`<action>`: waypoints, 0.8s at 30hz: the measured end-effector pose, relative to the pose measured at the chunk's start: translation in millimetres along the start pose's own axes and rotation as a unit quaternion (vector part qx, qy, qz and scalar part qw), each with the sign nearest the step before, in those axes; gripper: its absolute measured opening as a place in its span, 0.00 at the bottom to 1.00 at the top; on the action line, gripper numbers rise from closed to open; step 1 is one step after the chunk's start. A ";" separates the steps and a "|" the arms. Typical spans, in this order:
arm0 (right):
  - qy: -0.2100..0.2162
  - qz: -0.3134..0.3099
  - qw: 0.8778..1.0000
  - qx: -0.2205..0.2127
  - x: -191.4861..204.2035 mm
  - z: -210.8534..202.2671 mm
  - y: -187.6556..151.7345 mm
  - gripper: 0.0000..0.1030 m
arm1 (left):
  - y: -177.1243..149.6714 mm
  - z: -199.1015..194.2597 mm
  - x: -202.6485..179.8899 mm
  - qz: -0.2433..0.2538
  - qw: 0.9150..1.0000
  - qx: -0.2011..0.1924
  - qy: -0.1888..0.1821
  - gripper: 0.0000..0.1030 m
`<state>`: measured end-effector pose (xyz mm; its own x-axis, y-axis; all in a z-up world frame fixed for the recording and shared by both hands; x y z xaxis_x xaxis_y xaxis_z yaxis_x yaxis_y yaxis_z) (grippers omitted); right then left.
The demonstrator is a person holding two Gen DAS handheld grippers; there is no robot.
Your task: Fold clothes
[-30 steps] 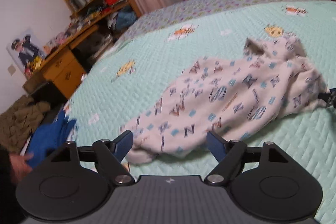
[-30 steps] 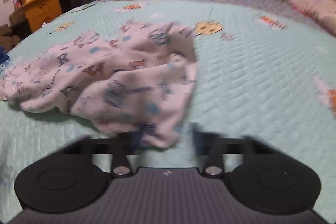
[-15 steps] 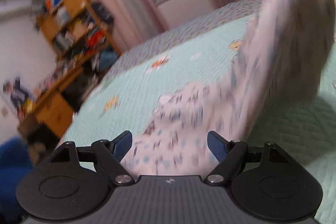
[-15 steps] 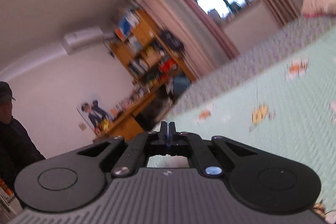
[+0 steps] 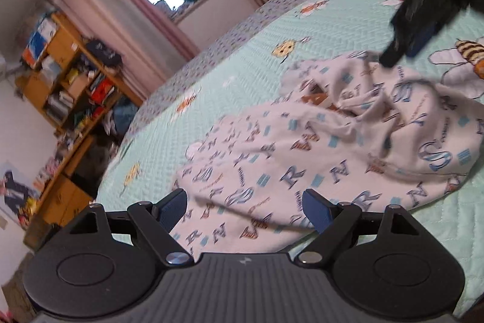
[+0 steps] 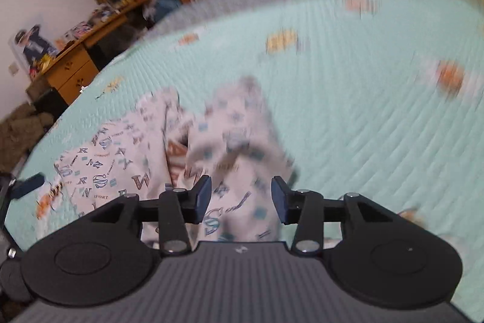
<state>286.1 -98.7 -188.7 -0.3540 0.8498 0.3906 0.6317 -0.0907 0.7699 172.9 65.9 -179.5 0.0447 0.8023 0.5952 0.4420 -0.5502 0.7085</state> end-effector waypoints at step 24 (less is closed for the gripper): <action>0.035 0.096 0.961 -0.257 -11.3 -211.9 107.1 0.03 | 5.9 -43.7 25.5 -0.049 0.999 -0.018 -0.001 0.85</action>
<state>211.6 -228.0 -3.7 -0.3223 0.7560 0.5697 0.2716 -0.5027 0.8207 137.4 73.0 -143.6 0.0042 0.8525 0.5227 0.4113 -0.4779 0.7762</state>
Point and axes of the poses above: each gripper's, at about its wrist camera, not at the fingertips, and z roughly the way its jaws point, x to its left, y to its top, the point moved 10 cm from there along z, roughly the way its jaws point, and after that the axes turned 12 degrees about -x, right-handed, at the moved point
